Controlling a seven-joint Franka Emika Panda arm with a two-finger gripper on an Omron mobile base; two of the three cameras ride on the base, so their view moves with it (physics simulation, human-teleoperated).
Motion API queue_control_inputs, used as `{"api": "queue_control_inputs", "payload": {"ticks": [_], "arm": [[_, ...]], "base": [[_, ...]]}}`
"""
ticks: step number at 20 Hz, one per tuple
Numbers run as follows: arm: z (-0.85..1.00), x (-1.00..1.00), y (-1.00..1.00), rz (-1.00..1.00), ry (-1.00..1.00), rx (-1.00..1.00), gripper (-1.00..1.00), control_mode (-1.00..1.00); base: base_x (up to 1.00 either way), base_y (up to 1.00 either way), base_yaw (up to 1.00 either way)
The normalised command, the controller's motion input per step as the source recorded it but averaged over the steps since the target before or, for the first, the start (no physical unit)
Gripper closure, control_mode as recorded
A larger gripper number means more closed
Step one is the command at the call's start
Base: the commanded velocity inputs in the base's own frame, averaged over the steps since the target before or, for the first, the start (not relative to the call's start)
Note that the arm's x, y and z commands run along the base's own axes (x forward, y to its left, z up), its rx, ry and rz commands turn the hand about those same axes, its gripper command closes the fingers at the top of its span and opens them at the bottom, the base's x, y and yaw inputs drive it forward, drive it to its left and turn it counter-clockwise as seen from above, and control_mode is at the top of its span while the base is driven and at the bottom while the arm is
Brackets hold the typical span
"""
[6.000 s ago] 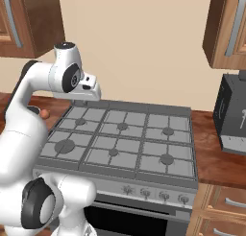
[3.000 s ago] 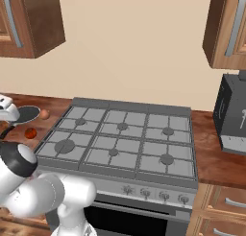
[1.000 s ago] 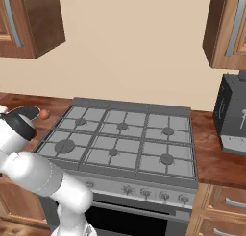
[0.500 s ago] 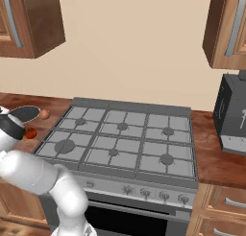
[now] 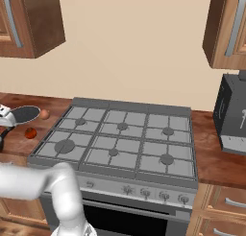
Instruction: Place the pan on the rear right burner on the stove. Then place the tomato and the onion in the pan and turn on the rear right burner.
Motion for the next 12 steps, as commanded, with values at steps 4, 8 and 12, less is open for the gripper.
{"api": "queue_control_inputs", "payload": {"ticks": [4,8,12], "arm": [[-0.32,0.13,0.0,0.0,0.07,-0.05,-1.0,-1.0],[-0.4,0.18,0.03,0.0,0.01,-0.02,-1.0,-1.0],[-0.27,0.22,0.12,0.0,0.0,0.0,-1.0,-1.0]], "base": [[0.0,0.0,0.0],[0.0,0.0,0.0],[0.0,0.0,0.0]]}}
